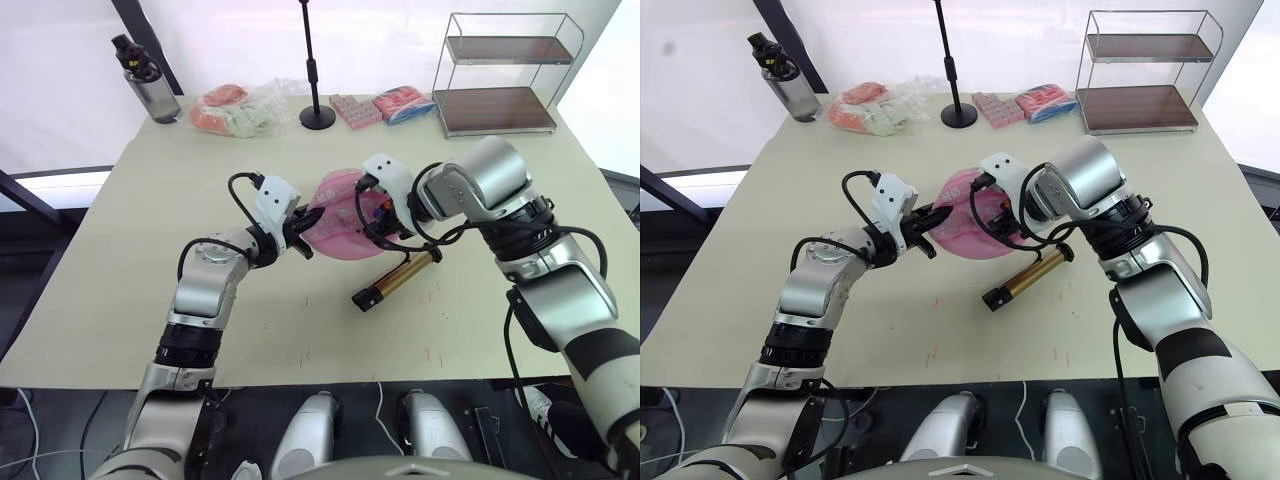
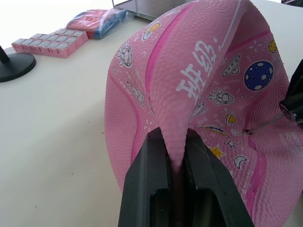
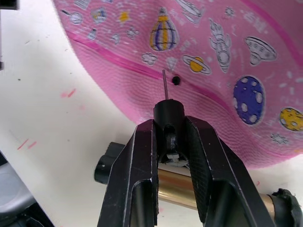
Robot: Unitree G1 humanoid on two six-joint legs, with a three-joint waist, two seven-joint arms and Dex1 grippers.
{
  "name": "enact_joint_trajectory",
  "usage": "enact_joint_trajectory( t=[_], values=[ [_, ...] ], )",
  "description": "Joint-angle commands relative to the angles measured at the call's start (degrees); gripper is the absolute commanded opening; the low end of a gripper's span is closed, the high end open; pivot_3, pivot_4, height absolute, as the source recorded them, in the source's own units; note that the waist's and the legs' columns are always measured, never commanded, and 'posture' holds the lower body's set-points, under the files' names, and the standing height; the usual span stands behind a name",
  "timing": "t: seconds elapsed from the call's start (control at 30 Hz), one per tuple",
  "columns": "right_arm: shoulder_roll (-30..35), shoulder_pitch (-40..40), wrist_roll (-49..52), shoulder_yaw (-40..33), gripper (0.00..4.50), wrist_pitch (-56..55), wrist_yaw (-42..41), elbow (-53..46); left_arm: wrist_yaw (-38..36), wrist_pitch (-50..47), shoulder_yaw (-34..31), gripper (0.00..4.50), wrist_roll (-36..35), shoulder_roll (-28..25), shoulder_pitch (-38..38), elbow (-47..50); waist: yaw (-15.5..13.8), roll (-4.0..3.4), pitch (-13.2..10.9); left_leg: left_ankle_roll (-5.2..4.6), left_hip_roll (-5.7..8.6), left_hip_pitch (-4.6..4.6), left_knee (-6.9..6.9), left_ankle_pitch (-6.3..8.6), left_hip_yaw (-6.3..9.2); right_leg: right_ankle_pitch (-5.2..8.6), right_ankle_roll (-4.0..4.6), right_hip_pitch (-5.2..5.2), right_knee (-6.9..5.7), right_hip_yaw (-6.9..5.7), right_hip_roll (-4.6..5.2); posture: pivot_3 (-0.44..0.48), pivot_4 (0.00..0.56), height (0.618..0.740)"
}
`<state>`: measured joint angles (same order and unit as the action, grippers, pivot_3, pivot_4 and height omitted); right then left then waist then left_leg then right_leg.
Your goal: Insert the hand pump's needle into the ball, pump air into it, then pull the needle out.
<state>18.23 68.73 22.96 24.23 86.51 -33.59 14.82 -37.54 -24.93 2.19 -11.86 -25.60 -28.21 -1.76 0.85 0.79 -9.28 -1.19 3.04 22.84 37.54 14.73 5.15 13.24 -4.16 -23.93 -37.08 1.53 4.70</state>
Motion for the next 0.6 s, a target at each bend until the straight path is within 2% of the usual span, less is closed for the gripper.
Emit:
enact_joint_trajectory(
  t=[0.03,0.6],
  values=[
    [0.37,0.49,-0.29,0.75,0.36,-0.59,-1.00,0.05,-0.23,0.05,0.52,0.02,0.37,-0.18,0.28,1.00,0.03,0.00,0.00,0.00,0.00,0.00,0.00,0.00,0.00,0.00,0.00,0.00,0.00,0.00,0.00,0.000,0.150,0.740],
    [1.68,-0.60,-0.26,2.45,0.36,-0.59,-2.68,-1.45,-0.28,-0.29,0.46,0.02,0.25,-0.32,0.41,1.09,0.07,0.00,0.00,0.00,0.00,0.00,0.00,0.00,0.01,0.00,0.00,0.00,-0.01,0.00,0.00,0.000,0.150,0.740]
  ],
)
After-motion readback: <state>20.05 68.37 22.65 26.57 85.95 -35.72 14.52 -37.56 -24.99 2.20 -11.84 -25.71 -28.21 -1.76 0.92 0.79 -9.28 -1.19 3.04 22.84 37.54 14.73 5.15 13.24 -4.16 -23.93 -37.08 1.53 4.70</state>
